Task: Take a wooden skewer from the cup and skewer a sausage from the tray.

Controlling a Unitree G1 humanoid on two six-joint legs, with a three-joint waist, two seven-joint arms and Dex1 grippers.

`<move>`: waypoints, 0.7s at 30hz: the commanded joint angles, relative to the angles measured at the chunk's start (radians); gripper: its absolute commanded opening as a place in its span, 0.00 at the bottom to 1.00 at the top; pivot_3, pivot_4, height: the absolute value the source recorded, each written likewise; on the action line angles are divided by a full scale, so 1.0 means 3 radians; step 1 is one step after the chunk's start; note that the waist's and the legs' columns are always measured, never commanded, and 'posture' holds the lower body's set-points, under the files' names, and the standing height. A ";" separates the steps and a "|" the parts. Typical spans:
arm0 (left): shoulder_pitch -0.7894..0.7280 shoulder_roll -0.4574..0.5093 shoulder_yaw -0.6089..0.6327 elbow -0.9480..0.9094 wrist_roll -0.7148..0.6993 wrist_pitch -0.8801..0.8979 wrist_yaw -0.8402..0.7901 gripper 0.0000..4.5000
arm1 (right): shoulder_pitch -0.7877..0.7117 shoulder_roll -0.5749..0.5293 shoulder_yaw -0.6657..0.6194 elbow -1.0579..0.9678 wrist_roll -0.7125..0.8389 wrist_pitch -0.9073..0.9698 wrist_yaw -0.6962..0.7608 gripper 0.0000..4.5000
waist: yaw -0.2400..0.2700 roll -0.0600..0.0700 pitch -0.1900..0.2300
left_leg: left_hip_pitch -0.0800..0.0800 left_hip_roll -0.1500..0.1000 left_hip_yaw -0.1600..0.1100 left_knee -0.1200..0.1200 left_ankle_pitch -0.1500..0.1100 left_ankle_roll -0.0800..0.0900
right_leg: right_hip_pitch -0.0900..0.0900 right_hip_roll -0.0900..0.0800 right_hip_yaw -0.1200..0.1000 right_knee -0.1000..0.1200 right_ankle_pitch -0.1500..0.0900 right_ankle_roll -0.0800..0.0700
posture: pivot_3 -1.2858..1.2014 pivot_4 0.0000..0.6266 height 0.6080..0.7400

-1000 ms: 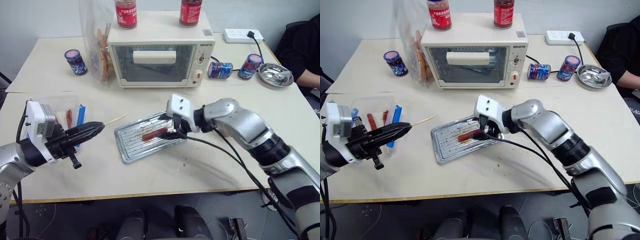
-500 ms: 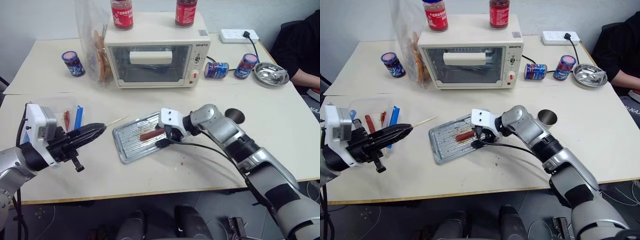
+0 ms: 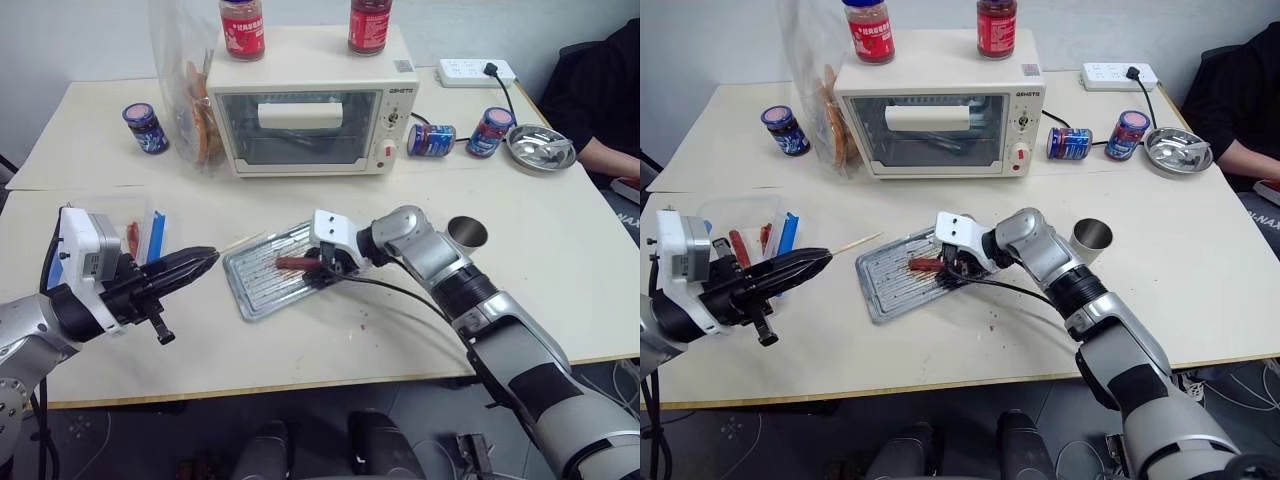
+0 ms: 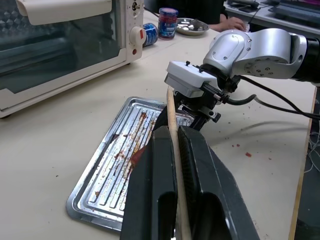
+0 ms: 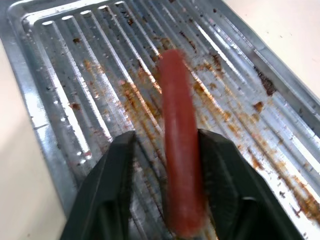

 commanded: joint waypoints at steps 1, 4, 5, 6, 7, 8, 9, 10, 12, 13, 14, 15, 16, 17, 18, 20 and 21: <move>-0.0063 0.0050 0.0007 -0.0037 -0.0051 -0.0039 -0.0006 0.00 | 0.0036 0.0023 -0.0077 -0.0023 -0.0050 0.0036 0.0030 0.43 | 0.0000 0.0000 0.0000 | 0.0000 0.0000 0.0000 0.0000 0.0000 0.0000 | 0.0000 0.0000 0.0000 0.0000 0.0000 0.0000 | 0.52 0.24 1.00; -0.0107 0.0057 -0.0020 -0.0005 -0.0037 -0.0039 -0.0022 0.00 | 0.0069 0.0025 -0.0106 -0.0056 -0.0060 0.0073 0.0035 0.43 | -0.0001 0.0000 0.0000 | 0.0001 0.0000 0.0000 0.0000 0.0000 0.0000 | 0.0000 0.0000 0.0000 0.0001 0.0000 0.0000 | 0.52 0.24 1.00; -0.0113 0.0058 -0.0023 -0.0001 -0.0036 -0.0038 -0.0025 0.00 | 0.0078 0.0025 -0.0115 -0.0072 -0.0059 0.0091 0.0037 0.43 | 0.0000 0.0000 0.0000 | 0.0001 0.0000 0.0000 0.0000 0.0000 0.0000 | 0.0000 0.0000 0.0000 0.0002 0.0000 0.0000 | 0.52 0.24 1.00; -0.0120 0.0059 -0.0027 0.0004 -0.0033 -0.0037 -0.0029 0.00 | 0.0085 0.0026 -0.0123 -0.0084 -0.0058 0.0104 0.0041 0.39 | 0.0000 0.0000 0.0000 | 0.0001 0.0000 0.0000 0.0000 0.0000 0.0000 | 0.0000 0.0000 0.0000 0.0002 0.0000 0.0000 | 0.52 0.24 1.00; -0.0129 0.0062 -0.0035 0.0014 -0.0028 -0.0039 -0.0037 0.00 | 0.0099 0.0024 -0.0131 -0.0103 -0.0058 0.0121 0.0042 0.35 | 0.0000 0.0000 0.0000 | 0.0001 0.0000 0.0000 0.0000 0.0000 0.0000 | 0.0000 0.0000 0.0000 0.0002 0.0000 0.0000 | 0.52 0.24 1.00; -0.0133 0.0064 -0.0038 0.0021 -0.0025 -0.0041 -0.0043 0.00 | 0.0109 0.0023 -0.0138 -0.0118 -0.0060 0.0133 0.0044 0.32 | 0.0000 0.0000 0.0000 | 0.0001 -0.0001 0.0000 0.0000 0.0000 0.0000 | 0.0000 0.0000 0.0000 0.0002 0.0000 0.0000 | 0.52 0.24 1.00; -0.0138 0.0067 -0.0044 0.0031 -0.0020 -0.0045 -0.0051 0.00 | 0.0125 0.0024 -0.0147 -0.0139 -0.0062 0.0152 0.0042 0.27 | -0.0001 0.0000 0.0000 | 0.0001 0.0000 0.0000 0.0000 0.0000 0.0000 | 0.0000 0.0000 0.0000 0.0002 0.0000 0.0000 | 0.52 0.24 1.00; -0.0144 0.0070 -0.0054 0.0044 -0.0015 -0.0049 -0.0060 0.00 | 0.0143 0.0026 -0.0155 -0.0159 -0.0067 0.0168 0.0039 0.22 | -0.0003 0.0000 0.0000 | 0.0001 0.0000 0.0000 0.0000 0.0000 0.0000 | 0.0000 0.0000 0.0000 0.0002 0.0000 0.0000 | 0.52 0.24 1.00; -0.0160 0.0077 -0.0071 0.0067 -0.0003 -0.0056 -0.0075 0.00 | 0.0184 0.0026 -0.0163 -0.0209 -0.0077 0.0193 0.0034 0.22 | -0.0003 0.0000 0.0000 | 0.0002 0.0000 0.0000 0.0001 0.0001 -0.0001 | 0.0000 0.0000 0.0000 0.0003 0.0000 0.0000 | 0.52 0.24 1.00; -0.0169 0.0079 -0.0080 0.0078 0.0002 -0.0059 -0.0080 0.00 | 0.0199 0.0027 -0.0168 -0.0229 -0.0078 0.0212 0.0033 0.22 | -0.0003 0.0000 0.0000 | 0.0002 0.0000 0.0000 0.0001 0.0001 -0.0001 | 0.0000 0.0000 0.0000 0.0003 0.0000 0.0000 | 0.52 0.24 1.00; -0.0180 0.0081 -0.0090 0.0090 0.0010 -0.0062 -0.0087 0.00 | 0.0216 0.0029 -0.0175 -0.0256 -0.0075 0.0236 0.0032 0.22 | -0.0004 0.0000 0.0000 | 0.0002 0.0000 0.0000 0.0001 0.0001 -0.0001 | 0.0000 0.0000 0.0000 0.0004 0.0000 0.0000 | 0.52 0.24 1.00; -0.0189 0.0083 -0.0097 0.0100 0.0015 -0.0063 -0.0093 0.00 | 0.0230 0.0030 -0.0181 -0.0281 -0.0075 0.0256 0.0029 0.22 | -0.0005 0.0000 0.0000 | 0.0002 0.0000 0.0000 0.0001 0.0001 -0.0001 | 0.0000 0.0000 0.0000 0.0004 0.0000 0.0000 | 0.52 0.24 1.00; -0.0198 0.0084 -0.0105 0.0109 0.0021 -0.0064 -0.0100 0.00 | 0.0245 0.0030 -0.0190 -0.0308 -0.0071 0.0278 0.0025 0.22 | -0.0005 0.0000 0.0000 | 0.0002 0.0000 0.0000 0.0001 0.0001 -0.0001 | 0.0000 0.0000 0.0000 0.0004 0.0000 0.0000 | 0.52 0.24 1.00; -0.0205 0.0085 -0.0111 0.0117 0.0026 -0.0065 -0.0106 0.00 | 0.0257 0.0030 -0.0199 -0.0332 -0.0067 0.0298 0.0022 0.22 | -0.0005 0.0000 0.0000 | 0.0002 0.0000 0.0000 0.0001 0.0001 -0.0001 | 0.0000 0.0000 0.0000 0.0004 0.0000 0.0000 | 0.52 0.24 1.00; -0.0209 0.0084 -0.0114 0.0121 0.0031 -0.0066 -0.0112 0.00 | 0.0265 0.0030 -0.0204 -0.0349 -0.0065 0.0313 0.0020 0.22 | -0.0005 0.0000 0.0000 | 0.0002 0.0000 0.0000 0.0001 0.0001 -0.0001 | 0.0000 0.0000 0.0000 0.0005 0.0000 0.0000 | 0.52 0.24 1.00; -0.0228 0.0085 -0.0131 0.0149 0.0049 -0.0071 -0.0133 0.00 | 0.0286 0.0018 -0.0221 -0.0407 -0.0059 0.0357 0.0016 0.22 | -0.0008 0.0000 0.0000 | 0.0003 0.0000 0.0000 0.0001 0.0001 -0.0001 | 0.0000 0.0000 0.0000 0.0005 0.0000 -0.0001 | 0.52 0.24 1.00; -0.0240 0.0086 -0.0142 0.0169 0.0062 -0.0077 -0.0148 0.00 | 0.0297 0.0009 -0.0229 -0.0432 -0.0055 0.0374 0.0015 0.22 | -0.0008 0.0000 0.0000 | 0.0002 0.0000 0.0000 0.0001 0.0001 -0.0001 | 0.0000 0.0000 0.0000 0.0005 0.0000 -0.0001 | 0.52 0.24 1.00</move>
